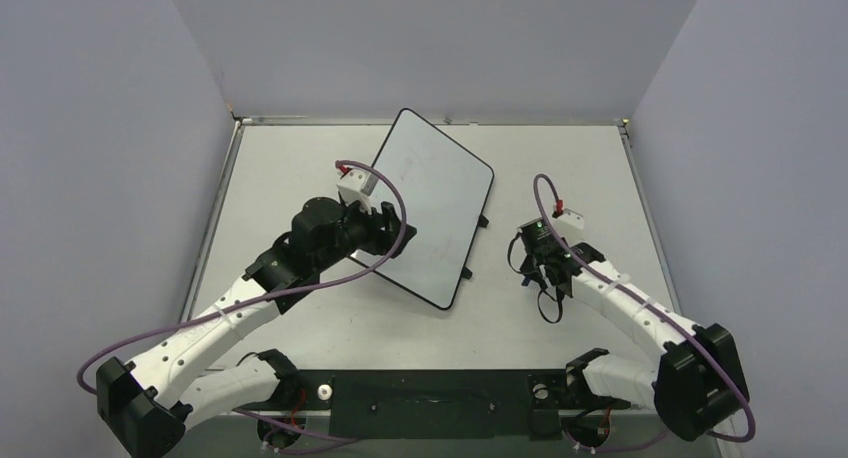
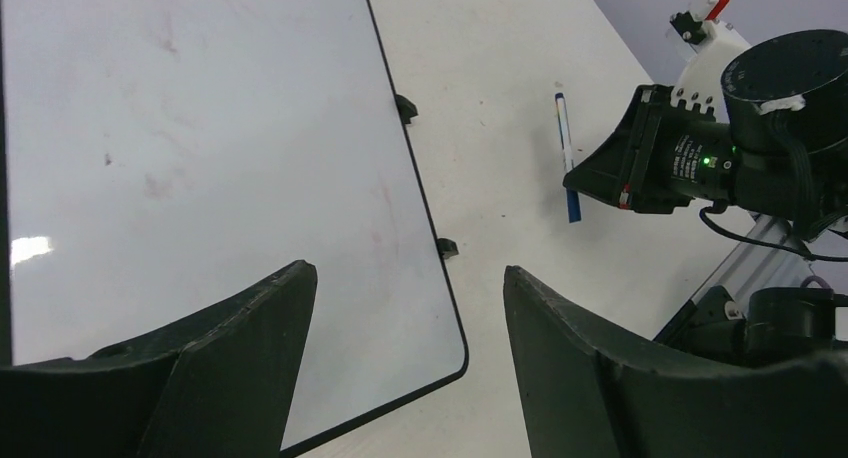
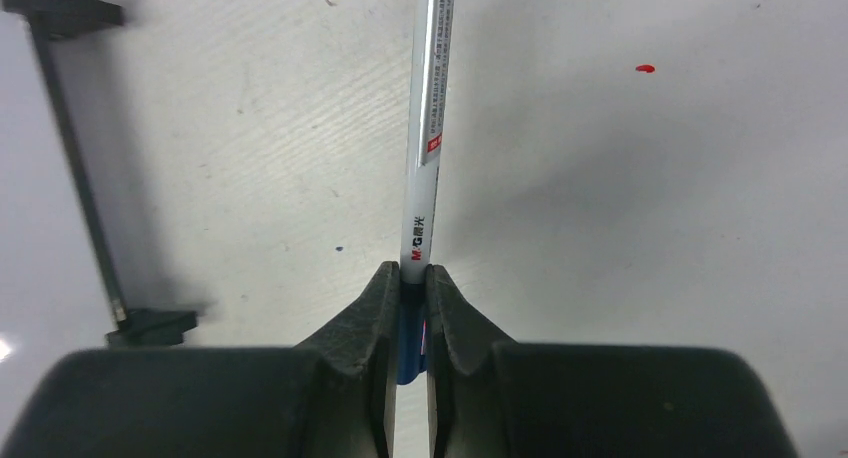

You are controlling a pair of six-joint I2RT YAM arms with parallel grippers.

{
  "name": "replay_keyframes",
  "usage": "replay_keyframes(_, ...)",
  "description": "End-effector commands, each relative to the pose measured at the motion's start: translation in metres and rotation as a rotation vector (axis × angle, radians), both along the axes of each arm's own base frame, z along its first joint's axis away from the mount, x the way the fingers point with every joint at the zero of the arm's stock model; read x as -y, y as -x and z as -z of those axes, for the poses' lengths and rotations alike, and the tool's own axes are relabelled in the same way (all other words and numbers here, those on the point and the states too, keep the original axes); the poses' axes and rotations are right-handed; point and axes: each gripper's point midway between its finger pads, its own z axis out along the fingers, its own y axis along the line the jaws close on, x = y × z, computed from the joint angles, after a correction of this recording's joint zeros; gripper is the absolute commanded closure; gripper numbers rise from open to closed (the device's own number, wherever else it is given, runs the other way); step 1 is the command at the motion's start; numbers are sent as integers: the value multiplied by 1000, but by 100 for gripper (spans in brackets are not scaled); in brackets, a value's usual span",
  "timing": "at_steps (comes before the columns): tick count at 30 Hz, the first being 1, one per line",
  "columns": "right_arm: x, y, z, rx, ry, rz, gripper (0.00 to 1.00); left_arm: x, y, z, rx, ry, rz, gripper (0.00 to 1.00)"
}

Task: Write a sentence on the whiteboard
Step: Open the whiteboard marker at the center of the board.

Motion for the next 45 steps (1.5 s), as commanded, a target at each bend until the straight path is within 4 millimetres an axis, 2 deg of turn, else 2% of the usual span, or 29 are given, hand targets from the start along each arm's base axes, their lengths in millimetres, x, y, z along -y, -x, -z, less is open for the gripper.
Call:
replay_keyframes(1, 0, -10, -51, 134, -41, 5, 100, 28, 4, -27, 46, 101, 75, 34)
replay_keyframes(5, -11, -16, -88, 243, -135, -7, 100, 53, 4, -31, 31, 149, 130, 36)
replay_keyframes(6, -16, -17, -97, 265, -164, -16, 100, 60, 5, -39, 49, 178, 148, 36)
replay_keyframes(7, -19, -19, -108, 302, -191, -20, 100, 66, 4, -37, 33, 192, 160, 37)
replay_keyframes(8, -23, -21, -126, 350, -232, -20, 100, 77, 6, -45, 46, 229, 188, 37)
replay_keyframes(9, -23, -21, -134, 372, -247, -20, 100, 83, 6, -42, 35, 236, 204, 37)
replay_keyframes(10, -26, -23, -144, 395, -270, -20, 100, 89, 8, -49, 48, 258, 226, 38)
replay_keyframes(11, -28, -23, -151, 412, -291, -27, 100, 95, 7, -46, 36, 264, 234, 38)
replay_keyframes(12, -31, -24, -161, 435, -312, -30, 100, 102, 9, -55, 53, 291, 260, 38)
replay_keyframes(13, -33, -24, -168, 449, -332, -37, 100, 107, 7, -52, 39, 298, 268, 39)
replay_keyframes(14, -35, -25, -177, 469, -351, -37, 100, 113, 8, -61, 53, 324, 289, 39)
replay_keyframes(20, -37, -22, -218, 599, -455, -30, 100, 148, 7, -74, 28, 423, 363, 44)
replay_keyframes(22, -37, -21, -226, 625, -477, -29, 100, 162, 6, -72, 16, 431, 392, 45)
replay_keyframes(23, -38, -20, -227, 630, -486, -29, 100, 166, 9, -79, 27, 444, 411, 45)
replay_keyframes(24, -38, -20, -230, 640, -495, -32, 100, 171, 7, -74, 17, 440, 417, 45)
replay_keyframes(25, -39, -20, -231, 642, -500, -31, 100, 176, 9, -81, 30, 455, 435, 45)
replay_keyframes(26, -40, -19, -233, 645, -508, -37, 100, 181, 8, -75, 16, 452, 443, 45)
replay_keyframes(27, -41, -19, -235, 649, -516, -41, 100, 186, 11, -80, 23, 464, 466, 45)
replay_keyframes(32, -45, -17, -239, 653, -536, -57, 100, 207, 17, -74, 2, 483, 534, 45)
replay_keyframes(38, -45, -14, -243, 665, -546, -64, 100, 223, 25, -68, 0, 450, 574, 49)
replay_keyframes(45, -48, -11, -242, 662, -558, -75, 100, 233, 24, -58, -7, 429, 576, 55)
